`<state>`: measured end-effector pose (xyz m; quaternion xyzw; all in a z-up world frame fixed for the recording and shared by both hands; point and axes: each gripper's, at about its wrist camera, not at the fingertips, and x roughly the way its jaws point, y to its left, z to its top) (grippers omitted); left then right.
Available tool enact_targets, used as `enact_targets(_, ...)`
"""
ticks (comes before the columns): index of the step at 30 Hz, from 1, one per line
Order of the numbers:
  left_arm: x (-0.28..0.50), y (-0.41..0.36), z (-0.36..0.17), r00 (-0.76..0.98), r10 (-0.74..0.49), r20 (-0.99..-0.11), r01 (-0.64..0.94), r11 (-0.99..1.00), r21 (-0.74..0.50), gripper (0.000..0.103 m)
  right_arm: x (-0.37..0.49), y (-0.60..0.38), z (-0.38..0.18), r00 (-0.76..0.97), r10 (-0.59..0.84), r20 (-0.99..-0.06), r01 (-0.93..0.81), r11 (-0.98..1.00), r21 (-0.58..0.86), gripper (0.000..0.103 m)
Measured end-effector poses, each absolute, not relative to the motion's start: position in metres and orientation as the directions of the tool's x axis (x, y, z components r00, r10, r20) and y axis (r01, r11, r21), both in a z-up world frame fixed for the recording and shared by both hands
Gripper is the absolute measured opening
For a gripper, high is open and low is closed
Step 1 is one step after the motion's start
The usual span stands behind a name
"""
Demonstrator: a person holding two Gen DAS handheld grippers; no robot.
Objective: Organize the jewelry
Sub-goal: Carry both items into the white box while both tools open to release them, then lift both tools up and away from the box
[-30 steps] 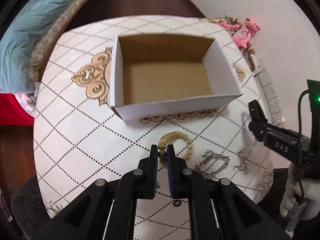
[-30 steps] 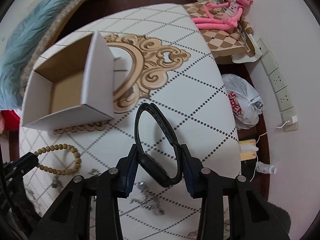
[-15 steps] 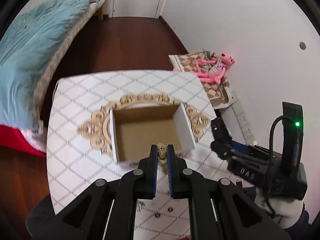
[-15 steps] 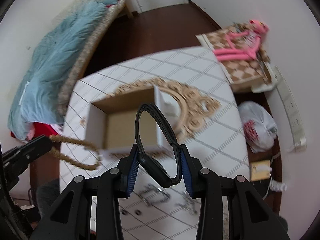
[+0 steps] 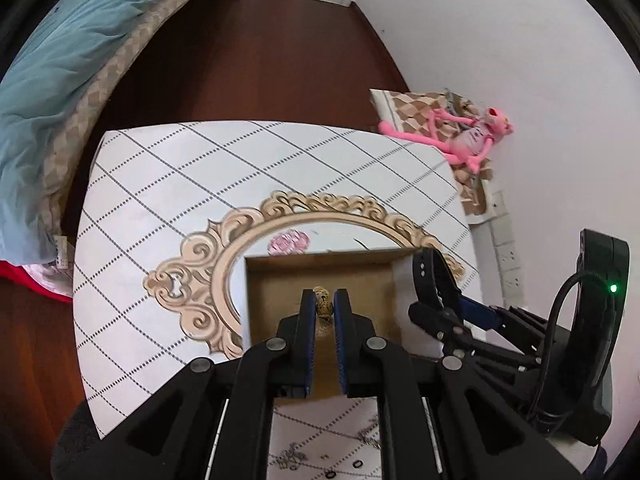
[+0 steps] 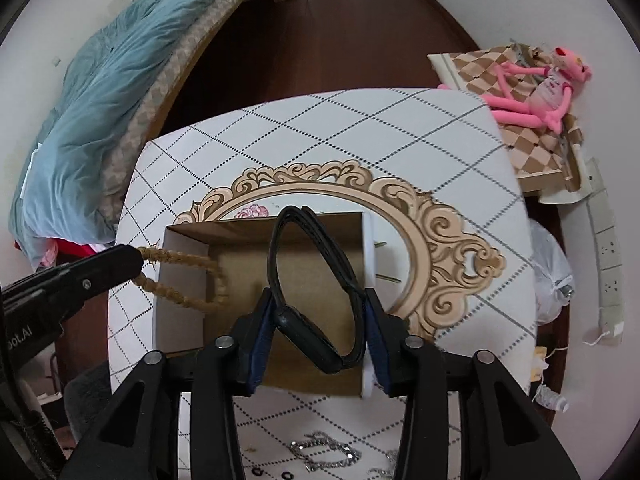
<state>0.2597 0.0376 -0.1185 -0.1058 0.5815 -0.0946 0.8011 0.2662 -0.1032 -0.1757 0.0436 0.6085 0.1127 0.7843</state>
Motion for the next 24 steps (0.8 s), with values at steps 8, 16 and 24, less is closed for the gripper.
enact_targets(8,0.262,0.048,-0.123,0.32,-0.099,-0.942,-0.019,0.994,-0.111,0.076,0.269,-0.099,-0.176,0.238,0.197,-0.951,-0.134,0.976,0.169,0.073)
enact_targets(16,0.236,0.058,-0.122,0.374,0.039,-0.927,-0.067,0.998,0.015,0.1,0.249,-0.103,-0.168,0.281,0.1,-0.954,-0.129,0.989,0.065,0.092)
enact_targets(24,0.206,0.054,-0.133,0.382,0.105,-0.918,-0.091,0.993,0.076,0.1,0.223,-0.107,-0.181,0.269,0.056,-0.962,-0.115,0.993,0.026,0.098)
